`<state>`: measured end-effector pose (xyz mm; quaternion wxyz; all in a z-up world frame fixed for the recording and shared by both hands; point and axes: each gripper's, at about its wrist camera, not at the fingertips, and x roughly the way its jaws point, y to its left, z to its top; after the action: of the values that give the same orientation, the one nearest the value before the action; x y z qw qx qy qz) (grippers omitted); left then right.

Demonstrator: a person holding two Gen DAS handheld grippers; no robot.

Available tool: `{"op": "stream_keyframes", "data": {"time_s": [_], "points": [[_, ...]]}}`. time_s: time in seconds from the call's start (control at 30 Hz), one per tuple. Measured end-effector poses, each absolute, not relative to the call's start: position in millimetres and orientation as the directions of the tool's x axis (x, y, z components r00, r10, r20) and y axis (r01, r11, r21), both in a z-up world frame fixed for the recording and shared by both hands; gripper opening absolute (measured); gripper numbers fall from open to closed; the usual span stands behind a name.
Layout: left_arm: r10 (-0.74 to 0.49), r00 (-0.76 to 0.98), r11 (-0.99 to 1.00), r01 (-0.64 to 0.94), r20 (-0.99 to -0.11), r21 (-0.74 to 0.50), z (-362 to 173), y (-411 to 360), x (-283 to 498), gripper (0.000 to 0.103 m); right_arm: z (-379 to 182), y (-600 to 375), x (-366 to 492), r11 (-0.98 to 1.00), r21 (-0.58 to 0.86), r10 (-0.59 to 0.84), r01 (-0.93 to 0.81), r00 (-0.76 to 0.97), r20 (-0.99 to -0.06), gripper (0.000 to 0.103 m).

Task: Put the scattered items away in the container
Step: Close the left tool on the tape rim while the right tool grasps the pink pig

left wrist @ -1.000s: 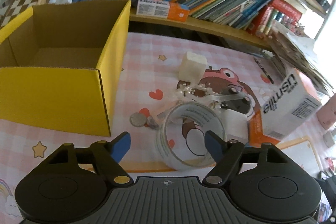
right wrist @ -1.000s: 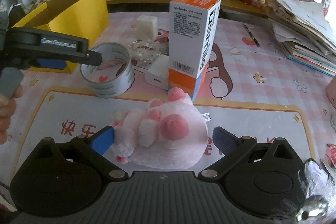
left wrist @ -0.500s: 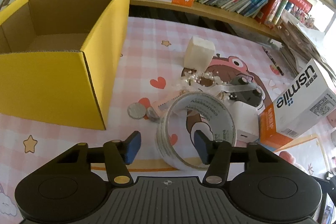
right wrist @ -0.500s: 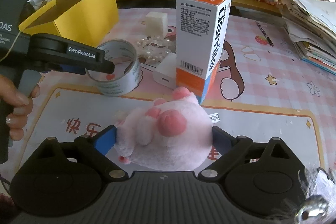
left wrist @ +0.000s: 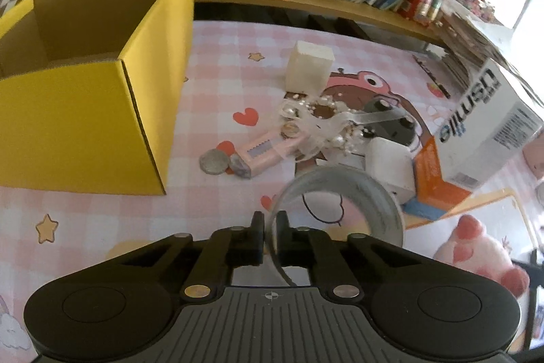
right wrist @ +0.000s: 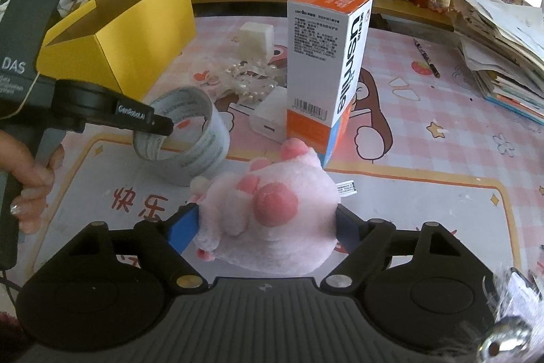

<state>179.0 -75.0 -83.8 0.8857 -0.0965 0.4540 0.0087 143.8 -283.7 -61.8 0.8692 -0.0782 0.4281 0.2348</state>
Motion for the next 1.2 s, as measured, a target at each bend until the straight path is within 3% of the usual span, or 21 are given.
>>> {"op": "stream_keyframes", "data": {"time_s": [0.47, 0.53, 1.2], "points": [[-0.083, 0.648, 0.980, -0.086, -0.757, -0.181, -55.6, -65.1, 141.6, 0.004, -50.1, -296.4, 135.8, 0.901, 0.079, 0.335, -0.426, 0.568, -0.752, 0.069], [-0.087, 0.653, 0.980, -0.081, -0.752, -0.183, -52.5, -62.7, 135.9, 0.004, -48.0, -297.5, 134.8, 0.905, 0.076, 0.329, -0.418, 0.574, -0.750, 0.050], [-0.172, 0.693, 0.981, 0.057, -0.700, -0.185, -25.1, -17.0, 100.8, 0.004, -31.0, -268.0, 110.0, 0.954, 0.052, 0.240, -0.296, 0.646, -0.724, 0.049]]}}
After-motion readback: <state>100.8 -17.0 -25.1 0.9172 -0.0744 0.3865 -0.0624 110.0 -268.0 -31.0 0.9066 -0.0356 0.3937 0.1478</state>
